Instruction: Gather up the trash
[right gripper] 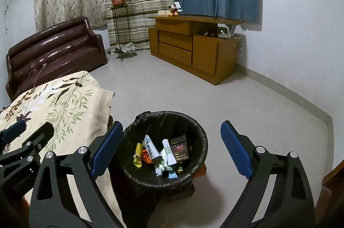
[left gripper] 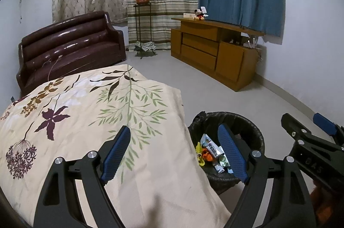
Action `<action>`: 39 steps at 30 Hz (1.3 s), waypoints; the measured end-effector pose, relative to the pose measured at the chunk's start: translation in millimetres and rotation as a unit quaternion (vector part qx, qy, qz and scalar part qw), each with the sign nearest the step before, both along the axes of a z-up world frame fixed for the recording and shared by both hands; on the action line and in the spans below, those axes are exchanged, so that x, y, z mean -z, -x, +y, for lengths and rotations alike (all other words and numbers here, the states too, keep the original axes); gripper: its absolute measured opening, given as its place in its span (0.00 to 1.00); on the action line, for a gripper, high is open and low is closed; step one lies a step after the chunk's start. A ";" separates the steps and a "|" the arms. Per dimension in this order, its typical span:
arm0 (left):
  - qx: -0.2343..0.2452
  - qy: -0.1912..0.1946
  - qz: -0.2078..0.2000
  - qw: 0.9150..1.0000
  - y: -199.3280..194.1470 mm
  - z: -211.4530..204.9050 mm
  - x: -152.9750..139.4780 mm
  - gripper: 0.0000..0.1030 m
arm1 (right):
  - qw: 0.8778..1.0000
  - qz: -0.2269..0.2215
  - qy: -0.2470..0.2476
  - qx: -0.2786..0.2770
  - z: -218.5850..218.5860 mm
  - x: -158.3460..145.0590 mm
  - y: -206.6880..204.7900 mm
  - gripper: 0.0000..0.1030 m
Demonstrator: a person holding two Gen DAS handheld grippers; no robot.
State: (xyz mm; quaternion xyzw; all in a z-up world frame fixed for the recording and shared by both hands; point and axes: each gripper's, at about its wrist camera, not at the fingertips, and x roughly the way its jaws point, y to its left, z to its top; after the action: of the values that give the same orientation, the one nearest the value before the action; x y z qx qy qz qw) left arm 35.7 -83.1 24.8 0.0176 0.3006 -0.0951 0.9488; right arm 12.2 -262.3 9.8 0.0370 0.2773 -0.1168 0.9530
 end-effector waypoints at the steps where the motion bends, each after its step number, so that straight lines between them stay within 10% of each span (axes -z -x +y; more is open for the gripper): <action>1: -0.001 0.001 0.000 1.000 2.1 2.4 -0.1 0.78 | 1.000 -0.001 0.002 -0.001 1.1 -0.9 2.0 0.87; 39: -0.001 0.008 -0.008 1.000 15.2 15.9 -3.0 0.79 | 1.000 -0.011 0.010 -0.007 13.4 -7.1 19.7 0.87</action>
State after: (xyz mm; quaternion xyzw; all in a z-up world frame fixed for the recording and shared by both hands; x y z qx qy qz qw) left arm 20.5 -67.2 27.9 0.0103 0.2922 -0.0969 0.9514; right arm -7.5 -248.8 16.9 0.0266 0.2656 -0.1128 0.9571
